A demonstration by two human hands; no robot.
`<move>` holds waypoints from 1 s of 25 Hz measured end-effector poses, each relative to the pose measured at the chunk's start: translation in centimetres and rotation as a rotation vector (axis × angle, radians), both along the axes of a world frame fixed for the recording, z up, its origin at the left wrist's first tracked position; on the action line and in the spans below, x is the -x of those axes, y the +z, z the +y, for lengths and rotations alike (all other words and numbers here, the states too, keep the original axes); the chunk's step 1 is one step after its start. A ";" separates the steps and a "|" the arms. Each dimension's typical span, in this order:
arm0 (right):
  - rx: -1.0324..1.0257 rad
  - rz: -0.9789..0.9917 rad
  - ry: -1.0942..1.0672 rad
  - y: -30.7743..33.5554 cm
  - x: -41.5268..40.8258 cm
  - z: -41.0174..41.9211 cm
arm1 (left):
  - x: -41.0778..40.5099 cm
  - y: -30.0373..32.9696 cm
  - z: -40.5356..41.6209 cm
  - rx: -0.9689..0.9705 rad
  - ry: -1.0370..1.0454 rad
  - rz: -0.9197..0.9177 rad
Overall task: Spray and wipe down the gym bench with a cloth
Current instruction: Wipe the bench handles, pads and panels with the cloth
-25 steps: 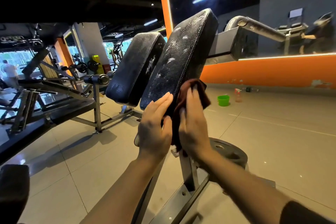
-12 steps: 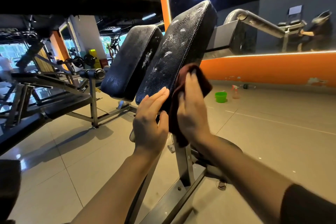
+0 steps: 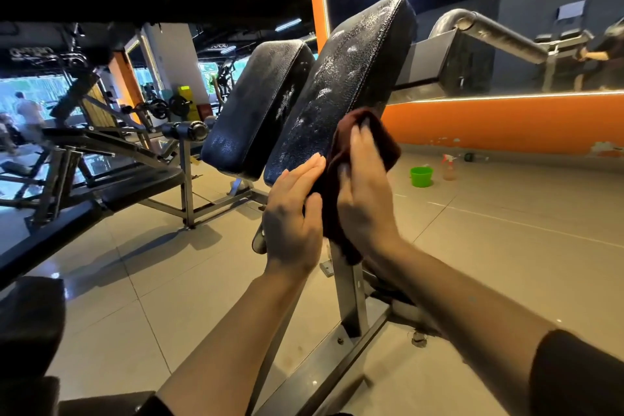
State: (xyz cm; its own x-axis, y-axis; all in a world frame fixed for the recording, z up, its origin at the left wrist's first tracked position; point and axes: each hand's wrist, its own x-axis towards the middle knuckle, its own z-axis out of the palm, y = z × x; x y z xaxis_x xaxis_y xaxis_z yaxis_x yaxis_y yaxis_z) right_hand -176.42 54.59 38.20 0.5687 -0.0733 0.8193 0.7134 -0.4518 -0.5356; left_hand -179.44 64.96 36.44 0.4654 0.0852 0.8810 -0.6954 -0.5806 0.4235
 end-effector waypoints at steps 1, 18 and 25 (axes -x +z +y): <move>-0.004 0.027 -0.003 1.9 -1.2 -1.0 | 0.0 -0.1 -0.3 0.023 0.007 -0.004; -0.069 0.070 -0.018 2.8 -1.5 -1.9 | 1.1 1.3 -1.4 0.077 0.128 0.089; 0.082 0.066 0.090 2.4 -0.3 -2.5 | 3.0 3.7 -0.7 -0.073 0.143 0.242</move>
